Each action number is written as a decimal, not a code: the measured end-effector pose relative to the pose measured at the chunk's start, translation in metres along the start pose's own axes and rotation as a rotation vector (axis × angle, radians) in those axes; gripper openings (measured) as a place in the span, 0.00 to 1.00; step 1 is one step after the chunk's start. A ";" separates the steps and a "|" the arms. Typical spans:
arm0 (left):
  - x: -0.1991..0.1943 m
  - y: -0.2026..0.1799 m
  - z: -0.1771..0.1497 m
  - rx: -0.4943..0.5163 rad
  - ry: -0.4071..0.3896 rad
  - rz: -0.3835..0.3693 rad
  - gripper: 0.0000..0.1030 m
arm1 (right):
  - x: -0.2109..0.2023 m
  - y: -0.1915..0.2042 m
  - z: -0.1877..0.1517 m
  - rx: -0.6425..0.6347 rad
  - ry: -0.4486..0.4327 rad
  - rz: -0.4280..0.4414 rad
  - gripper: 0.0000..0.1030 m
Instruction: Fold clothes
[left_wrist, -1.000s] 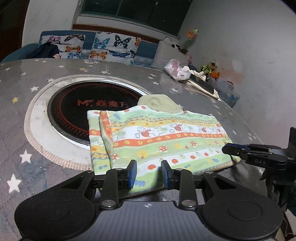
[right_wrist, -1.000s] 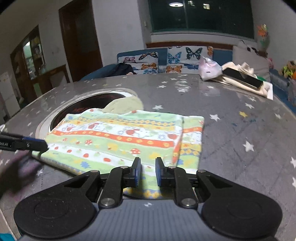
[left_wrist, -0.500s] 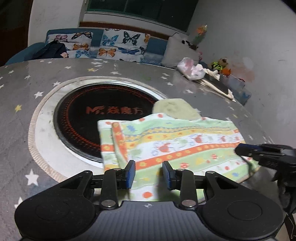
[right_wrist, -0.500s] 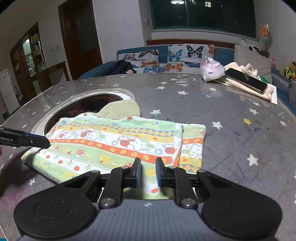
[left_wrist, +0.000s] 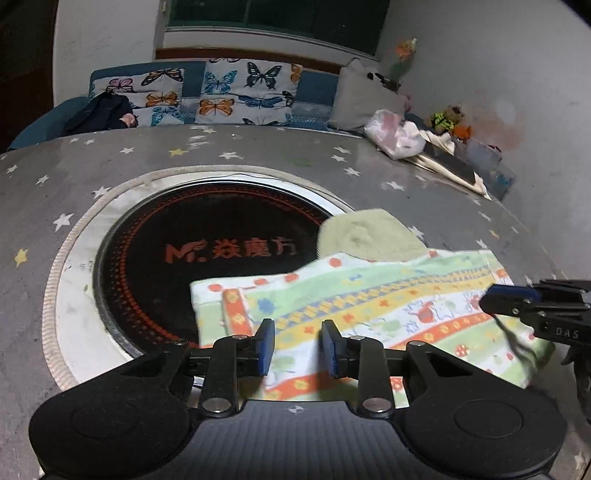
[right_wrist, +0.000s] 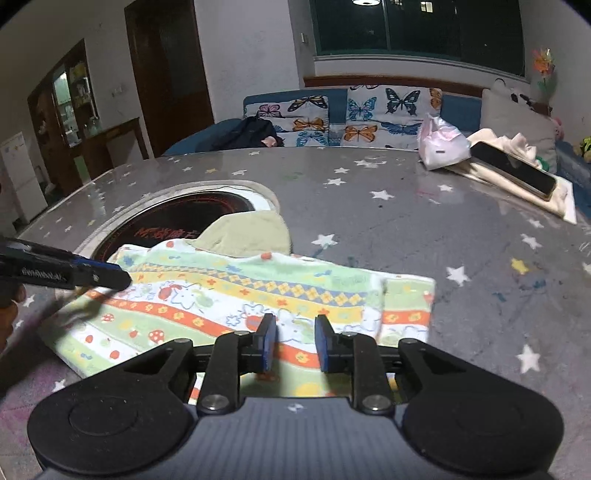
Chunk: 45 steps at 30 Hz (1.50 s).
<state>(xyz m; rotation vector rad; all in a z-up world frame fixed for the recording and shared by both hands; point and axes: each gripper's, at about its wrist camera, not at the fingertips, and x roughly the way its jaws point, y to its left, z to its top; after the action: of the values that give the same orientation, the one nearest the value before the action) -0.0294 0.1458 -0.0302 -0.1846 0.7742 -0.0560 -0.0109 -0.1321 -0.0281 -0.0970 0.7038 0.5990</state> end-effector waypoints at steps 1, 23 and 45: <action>-0.001 0.000 0.002 0.003 -0.005 0.009 0.29 | -0.001 -0.001 0.001 -0.002 0.001 -0.007 0.20; 0.029 -0.018 0.024 0.027 0.026 0.001 0.30 | 0.029 -0.016 0.023 0.018 0.004 -0.050 0.21; -0.025 -0.020 -0.004 0.008 -0.012 0.047 0.67 | -0.016 0.047 -0.016 -0.080 -0.025 0.051 0.84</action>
<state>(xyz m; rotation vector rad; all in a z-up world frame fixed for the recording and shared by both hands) -0.0496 0.1285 -0.0119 -0.1587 0.7661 -0.0135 -0.0554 -0.1049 -0.0249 -0.1457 0.6595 0.6758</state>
